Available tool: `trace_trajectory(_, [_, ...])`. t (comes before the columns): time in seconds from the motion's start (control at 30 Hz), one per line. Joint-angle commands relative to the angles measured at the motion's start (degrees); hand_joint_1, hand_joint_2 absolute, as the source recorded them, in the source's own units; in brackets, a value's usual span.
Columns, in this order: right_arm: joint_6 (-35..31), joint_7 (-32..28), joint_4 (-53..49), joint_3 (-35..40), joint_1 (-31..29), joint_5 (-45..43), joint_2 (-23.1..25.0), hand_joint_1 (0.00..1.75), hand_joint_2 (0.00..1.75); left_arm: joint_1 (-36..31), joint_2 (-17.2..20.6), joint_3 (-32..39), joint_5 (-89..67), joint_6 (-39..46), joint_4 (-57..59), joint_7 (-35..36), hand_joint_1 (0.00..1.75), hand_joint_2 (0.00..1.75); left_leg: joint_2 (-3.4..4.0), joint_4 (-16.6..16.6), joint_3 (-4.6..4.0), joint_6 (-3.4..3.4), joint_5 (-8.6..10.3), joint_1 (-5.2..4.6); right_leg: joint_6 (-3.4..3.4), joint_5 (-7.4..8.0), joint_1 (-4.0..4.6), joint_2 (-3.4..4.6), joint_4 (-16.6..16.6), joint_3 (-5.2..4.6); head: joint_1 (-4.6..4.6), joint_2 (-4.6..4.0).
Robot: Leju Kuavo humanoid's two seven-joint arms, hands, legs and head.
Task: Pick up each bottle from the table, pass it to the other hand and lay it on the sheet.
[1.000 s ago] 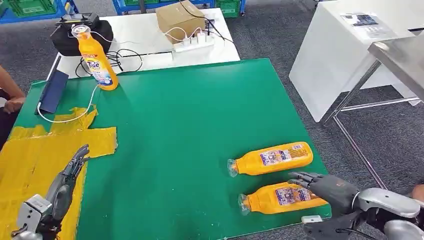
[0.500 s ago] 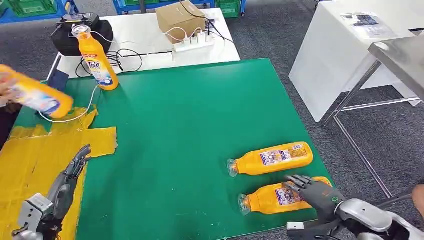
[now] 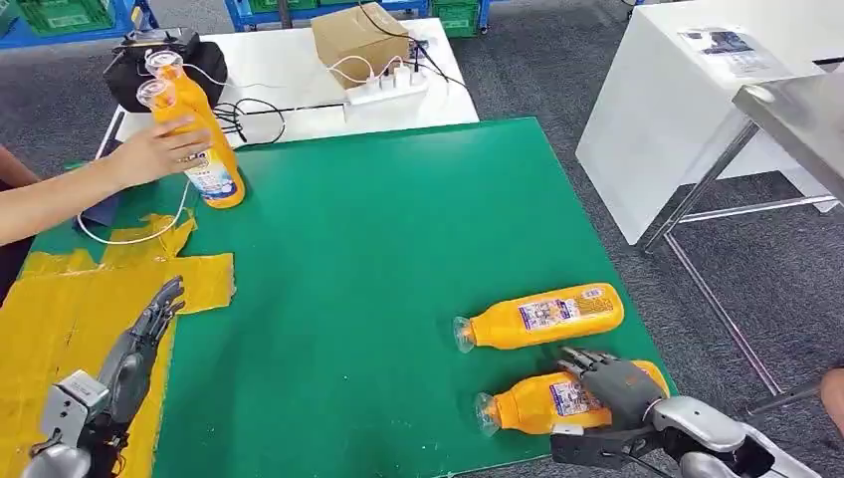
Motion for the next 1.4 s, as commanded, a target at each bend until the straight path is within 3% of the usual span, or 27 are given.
trace_trajectory(0.03, [1.03, 0.63, 5.21, 3.65, 1.4, -1.23, 1.38, 1.75, 1.75, -2.99, -0.73, -1.91, -0.03, 0.06, 5.26, 0.2, 0.0, 0.0, -0.52, -0.14, 0.22, 0.14, 0.02, 0.08, -0.12, -0.03, 0.07, -0.13, -0.21, 0.38, 0.0, 0.0])
trace_trajectory(0.33, [1.23, 0.56, 4.99, 3.73, 0.77, -3.13, 1.23, 1.75, 1.75, -2.86, -0.49, -1.84, 0.32, 0.11, 5.09, 0.17, 0.0, 0.0, -0.43, -0.1, 0.27, 0.11, -0.01, 0.07, -0.04, -0.1, 0.06, -0.1, -0.17, 0.43, -0.02, 0.0])
trace_trajectory(0.43, [2.81, -2.65, 4.17, 1.27, 0.13, -10.3, 1.06, 1.75, 1.75, -3.36, 0.1, -2.09, 0.7, -0.09, 6.02, -0.04, 0.0, 0.0, -0.35, -0.06, 0.23, 0.16, -0.05, 0.04, 0.04, -0.12, 0.03, -0.07, -0.12, 0.38, -0.02, 0.0])
trace_trajectory(0.5, [1.01, -6.78, 6.55, -1.23, -0.72, -14.63, 6.44, 1.75, 1.75, -2.61, 0.6, -1.66, 1.3, -0.25, 5.67, -0.54, 0.0, 0.0, -0.32, -0.07, 0.24, 0.16, -0.05, 0.06, 0.04, -0.11, 0.05, -0.03, -0.14, 0.39, -0.02, 0.0])
trace_trajectory(0.6, [-1.56, -20.14, 13.24, -6.66, -7.13, -20.97, 24.05, 1.75, 1.75, -1.43, 0.42, -0.25, 4.57, -3.33, 4.81, 0.48, 0.0, 0.0, -0.07, -0.23, 0.39, 0.11, -0.03, 0.23, -0.01, 0.03, 0.2, 0.21, -0.38, 0.57, -0.02, 0.0])
trace_trajectory(0.7, [-0.1, -27.14, 16.28, -10.84, -16.21, -30.21, 39.59, 1.75, 1.75, -4.13, -2.61, -1.12, 7.04, -5.94, 5.66, 2.87, 0.0, 0.0, 0.43, -0.4, 0.52, 0.09, 0.01, 0.37, -0.11, 0.24, 0.32, 0.79, -0.51, 0.56, 0.0, 0.0])
trace_trajectory(0.73, [-4.23, -25.97, 14.87, -11.98, -19.81, -29.13, 45.52, 1.75, 1.75, -4.73, -5.3, -1.92, 7.72, -5.14, 3.79, 5.63, 0.0, 0.0, 0.68, -0.33, 0.42, 0.01, -0.09, 0.46, -0.09, 0.22, 0.4, 0.89, -0.4, 0.55, 0.07, 0.0])
trace_trajectory(0.77, [-5.21, -24.12, 12.57, -12.41, -21.32, -29.56, 48.44, 1.75, 1.75, -5.1, -6.53, -3.17, 9.23, -4.58, 2.86, 10.4, 0.0, 1.75, 0.85, -0.39, 0.47, -0.02, -0.04, 0.45, -0.22, 0.32, 0.4, 1.09, -0.38, 0.43, 0.02, 0.0])
trace_trajectory(0.83, [-4.71, -19.59, 8.87, -12.13, -23.37, -31.27, 50.87, 1.75, 1.75, -6.29, -8.44, -7.19, 11.21, -3.29, 0.89, 13.14, 0.0, 1.75, 1.27, -0.22, 0.25, -0.11, -0.05, 0.42, -0.39, 0.4, 0.39, 1.43, -0.06, -0.06, -0.09, 0.0])
trace_trajectory(1.0, [-4.39, -18.59, 8.68, -12.07, -23.57, -31.66, 50.51, 1.75, 1.75, -6.47, -8.53, -11.89, 14.55, -0.26, -2.0, 15.66, 0.0, 1.75, 0.35, 0.0, -0.29, -0.12, 0.46, 0.34, -0.35, 0.27, 0.35, 0.58, 0.3, -0.5, -0.04, 0.0])
trace_trajectory(1.1, [-3.56, -19.44, 9.09, -12.33, -23.27, -32.09, 50.4, 1.75, 1.75, -6.23, -7.86, -12.08, 15.59, -0.67, -2.06, 14.64, 0.0, 1.75, 0.31, -0.01, -0.26, -0.14, 0.43, 0.31, -0.4, 0.29, 0.32, 0.61, 0.32, -0.42, -0.04, 0.0])
trace_trajectory(1.27, [-3.52, -18.34, 13.27, -9.96, -26.11, -30.79, 54.22, 1.75, 1.75, -6.62, -10.73, -18.24, 15.76, 1.57, -6.75, 15.88, 0.0, 1.75, 0.36, 0.04, -0.51, -0.2, 0.45, 0.3, -0.4, 0.33, 0.31, 0.53, 0.36, -0.6, -0.02, 0.0])
trace_trajectory(1.4, [-3.47, -16.35, 22.65, -5.56, -30.74, -29.27, 58.05, 1.75, 1.75, -9.18, -11.55, -22.96, 17.36, 3.72, -6.2, 16.73, 0.0, 1.75, 0.2, 0.06, -0.49, -0.14, 0.43, 0.32, -0.44, 0.32, 0.32, 0.49, 0.34, -0.57, -0.02, 0.0])
